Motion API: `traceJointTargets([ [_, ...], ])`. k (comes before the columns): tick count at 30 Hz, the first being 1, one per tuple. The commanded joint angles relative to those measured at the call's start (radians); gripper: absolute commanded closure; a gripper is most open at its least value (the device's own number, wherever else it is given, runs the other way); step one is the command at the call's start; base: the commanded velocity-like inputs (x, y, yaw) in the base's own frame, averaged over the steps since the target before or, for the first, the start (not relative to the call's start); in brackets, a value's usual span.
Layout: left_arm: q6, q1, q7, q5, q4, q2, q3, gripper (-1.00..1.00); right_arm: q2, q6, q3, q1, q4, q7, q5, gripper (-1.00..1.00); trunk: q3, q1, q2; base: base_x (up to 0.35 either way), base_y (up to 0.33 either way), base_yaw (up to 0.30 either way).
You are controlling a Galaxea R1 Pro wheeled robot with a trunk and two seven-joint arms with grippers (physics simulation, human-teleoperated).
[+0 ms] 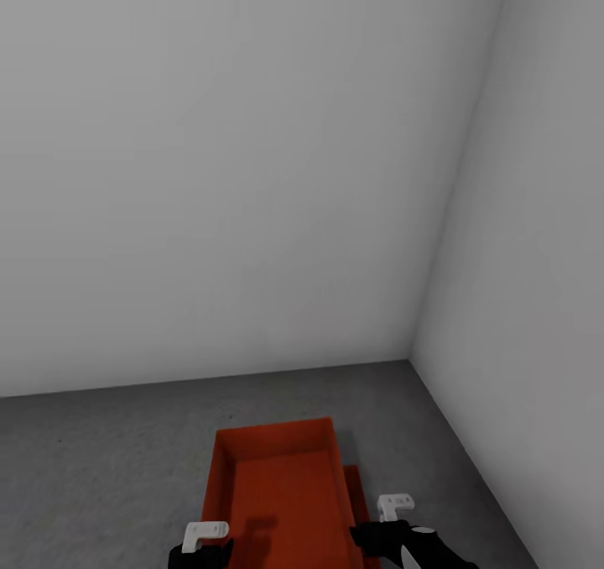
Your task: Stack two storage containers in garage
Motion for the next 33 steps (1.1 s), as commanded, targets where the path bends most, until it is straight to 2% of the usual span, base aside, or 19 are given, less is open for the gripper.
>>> traceJointTargets([
  [1, -0.004, -0.001, -0.003, 0.010, 0.001, 0.001, -0.005, -1.00, 0.000, 0.006, 0.003, 0.000, -0.002, 0.001, -0.002, -1.00, 0.002, -0.004, 0.007, 0.000, 0.000, 0.000],
  [9, -0.003, -0.001, -0.002, 0.010, 0.003, 0.000, -0.006, -1.00, -0.001, 0.006, 0.003, 0.000, -0.002, -0.004, -0.001, -1.00, 0.027, -0.035, 0.063, 0.000, 0.000, 0.000],
  [23, -0.003, -0.001, 0.128, 0.009, -0.001, -0.030, -0.006, -1.00, 0.000, 0.009, 0.003, 0.000, 0.000, -0.011, 0.000, -1.00, 0.071, -0.088, 0.161, 0.000, 0.000, 0.000],
  [33, 0.013, -0.001, 0.156, 0.010, 0.003, -0.033, -0.006, -1.00, 0.000, 0.009, 0.003, 0.000, 0.001, -0.003, -0.001, -1.00, 0.103, -0.127, 0.231, 0.000, 0.000, 0.000],
])
